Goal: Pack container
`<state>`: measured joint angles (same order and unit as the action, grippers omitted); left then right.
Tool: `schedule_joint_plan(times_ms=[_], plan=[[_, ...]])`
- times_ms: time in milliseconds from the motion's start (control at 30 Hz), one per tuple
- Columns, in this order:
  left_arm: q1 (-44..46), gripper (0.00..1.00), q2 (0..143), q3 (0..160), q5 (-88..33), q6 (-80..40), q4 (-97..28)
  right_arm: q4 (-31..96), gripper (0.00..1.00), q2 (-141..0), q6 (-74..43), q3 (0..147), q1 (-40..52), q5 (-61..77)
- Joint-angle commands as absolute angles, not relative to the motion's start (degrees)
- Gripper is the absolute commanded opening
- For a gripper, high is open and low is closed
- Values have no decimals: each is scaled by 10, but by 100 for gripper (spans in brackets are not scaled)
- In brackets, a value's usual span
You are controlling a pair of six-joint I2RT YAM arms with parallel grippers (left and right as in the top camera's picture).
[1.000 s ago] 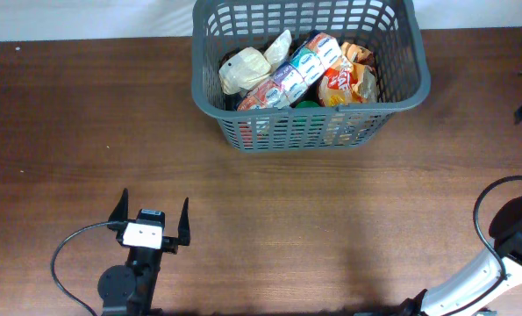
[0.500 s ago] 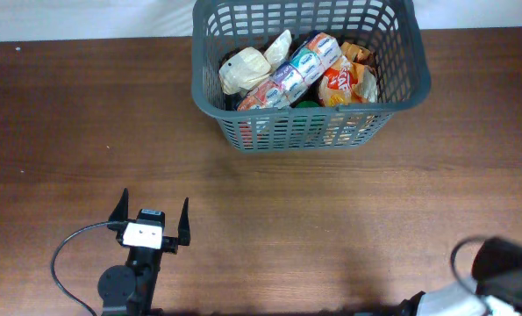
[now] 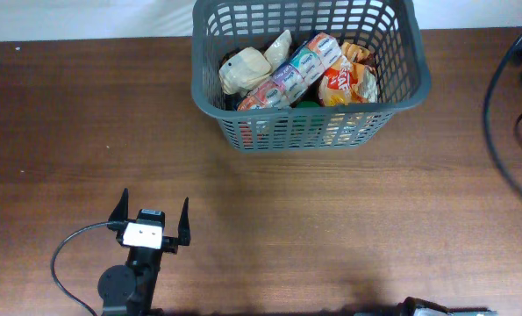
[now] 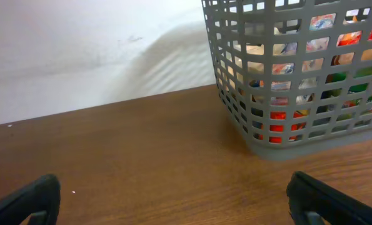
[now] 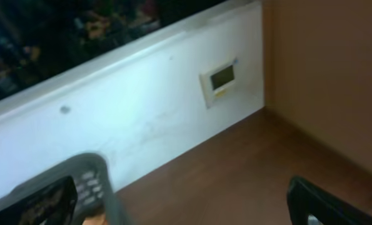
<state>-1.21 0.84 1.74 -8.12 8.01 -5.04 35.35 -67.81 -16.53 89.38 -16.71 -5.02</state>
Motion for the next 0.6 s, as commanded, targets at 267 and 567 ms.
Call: schedule_joint_plan(times_ms=[267,567], plan=[[-16,99,3,11,-75,91,-51,224,99,-414,-170,625,-105,-45],[-16,99,3,11,-75,91,-52,-15,99,-247,-150,402,-105,-17]])
